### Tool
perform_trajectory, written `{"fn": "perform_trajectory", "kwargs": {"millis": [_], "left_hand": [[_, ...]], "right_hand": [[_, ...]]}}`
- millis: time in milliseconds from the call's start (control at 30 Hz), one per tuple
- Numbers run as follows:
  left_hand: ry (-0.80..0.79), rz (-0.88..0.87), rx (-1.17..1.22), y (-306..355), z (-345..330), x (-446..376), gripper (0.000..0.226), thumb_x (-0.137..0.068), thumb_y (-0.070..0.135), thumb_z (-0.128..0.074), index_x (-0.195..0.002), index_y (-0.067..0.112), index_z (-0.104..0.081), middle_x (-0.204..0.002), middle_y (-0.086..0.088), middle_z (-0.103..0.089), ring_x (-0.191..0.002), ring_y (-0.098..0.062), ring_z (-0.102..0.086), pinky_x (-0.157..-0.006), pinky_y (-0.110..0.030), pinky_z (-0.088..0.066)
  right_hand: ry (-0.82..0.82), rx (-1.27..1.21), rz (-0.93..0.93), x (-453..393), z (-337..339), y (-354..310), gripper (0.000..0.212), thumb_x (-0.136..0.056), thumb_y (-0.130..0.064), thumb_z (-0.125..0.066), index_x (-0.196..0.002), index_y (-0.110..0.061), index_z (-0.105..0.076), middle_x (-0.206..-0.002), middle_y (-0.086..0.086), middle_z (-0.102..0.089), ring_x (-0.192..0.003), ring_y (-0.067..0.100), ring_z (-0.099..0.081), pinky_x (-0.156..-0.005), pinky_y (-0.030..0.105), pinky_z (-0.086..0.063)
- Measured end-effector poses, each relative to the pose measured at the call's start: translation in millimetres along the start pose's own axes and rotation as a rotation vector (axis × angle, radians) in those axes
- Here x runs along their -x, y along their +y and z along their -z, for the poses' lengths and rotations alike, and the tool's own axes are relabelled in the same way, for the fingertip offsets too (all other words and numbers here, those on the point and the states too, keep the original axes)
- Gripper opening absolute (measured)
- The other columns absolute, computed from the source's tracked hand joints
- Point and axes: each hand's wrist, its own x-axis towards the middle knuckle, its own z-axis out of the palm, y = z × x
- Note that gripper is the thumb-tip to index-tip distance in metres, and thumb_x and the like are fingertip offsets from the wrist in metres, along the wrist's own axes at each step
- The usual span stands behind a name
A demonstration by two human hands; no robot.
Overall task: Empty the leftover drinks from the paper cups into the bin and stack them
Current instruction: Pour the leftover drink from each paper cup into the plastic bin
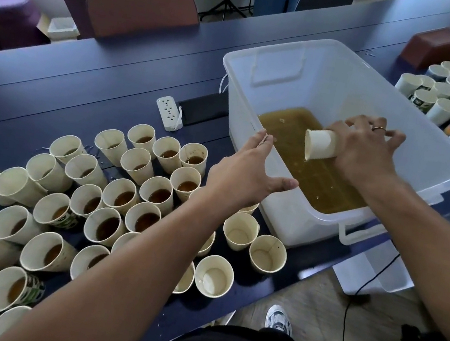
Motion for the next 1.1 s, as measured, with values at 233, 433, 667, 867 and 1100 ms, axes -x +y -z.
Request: {"fn": "perform_trajectory", "kwargs": {"millis": [233,433,667,867,1100], "left_hand": [[-0.024,-0.057,0.394,-18,27,11,0.062,-0.094,0.046,-0.067,-0.149,0.023,-0.049,-0.145,0.004,-0.057,-0.110,-0.011,-0.068,-0.091,-0.027,-0.054],[0.237,-0.045,0.656,-37,76,48,0.026,-0.104,0.035,-0.054,-0.118,0.018,-0.067,-0.098,-0.001,-0.076,-0.066,-0.015,-0.069,-0.059,-0.022,-0.051],[0.537,0.023,0.532,-69,88,89,0.007,-0.097,0.025,-0.067,-0.093,0.026,-0.072,-0.065,0.013,-0.067,-0.052,0.000,-0.060,-0.054,-0.013,-0.045],[0.558,0.251,0.363,-114,72,106,0.010,-0.089,0.020,-0.067,-0.084,0.027,-0.073,-0.064,0.008,-0.066,-0.056,-0.007,-0.059,-0.067,-0.030,-0.050],[0.511,0.435,0.151,-148,37,113,0.013,-0.089,0.030,-0.065,-0.094,0.026,-0.076,-0.083,0.007,-0.072,-0.085,-0.017,-0.067,-0.078,-0.036,-0.054]], "right_hand": [[0.169,-0.293,-0.100,9,31,-26,0.056,-0.081,-0.038,-0.078,-0.127,-0.020,-0.052,-0.120,0.015,-0.059,-0.115,0.038,-0.050,-0.096,0.055,-0.034],[0.203,-0.586,0.049,37,81,-96,0.064,-0.080,-0.045,-0.077,-0.131,-0.019,-0.050,-0.131,0.010,-0.054,-0.124,0.035,-0.044,-0.099,0.054,-0.030],[0.086,-0.651,0.254,57,65,-163,0.063,-0.073,-0.049,-0.075,-0.126,-0.028,-0.051,-0.127,0.004,-0.054,-0.118,0.030,-0.046,-0.094,0.049,-0.029],[-0.422,-0.670,0.403,64,50,-190,0.096,-0.062,-0.077,-0.072,-0.144,-0.044,-0.034,-0.146,-0.006,-0.033,-0.136,0.020,-0.025,-0.106,0.045,-0.018],[-0.473,-0.982,0.281,53,16,-207,0.050,-0.095,-0.067,-0.040,-0.126,-0.034,-0.063,-0.108,-0.016,-0.058,-0.104,0.008,-0.056,-0.097,0.046,-0.044]]}}
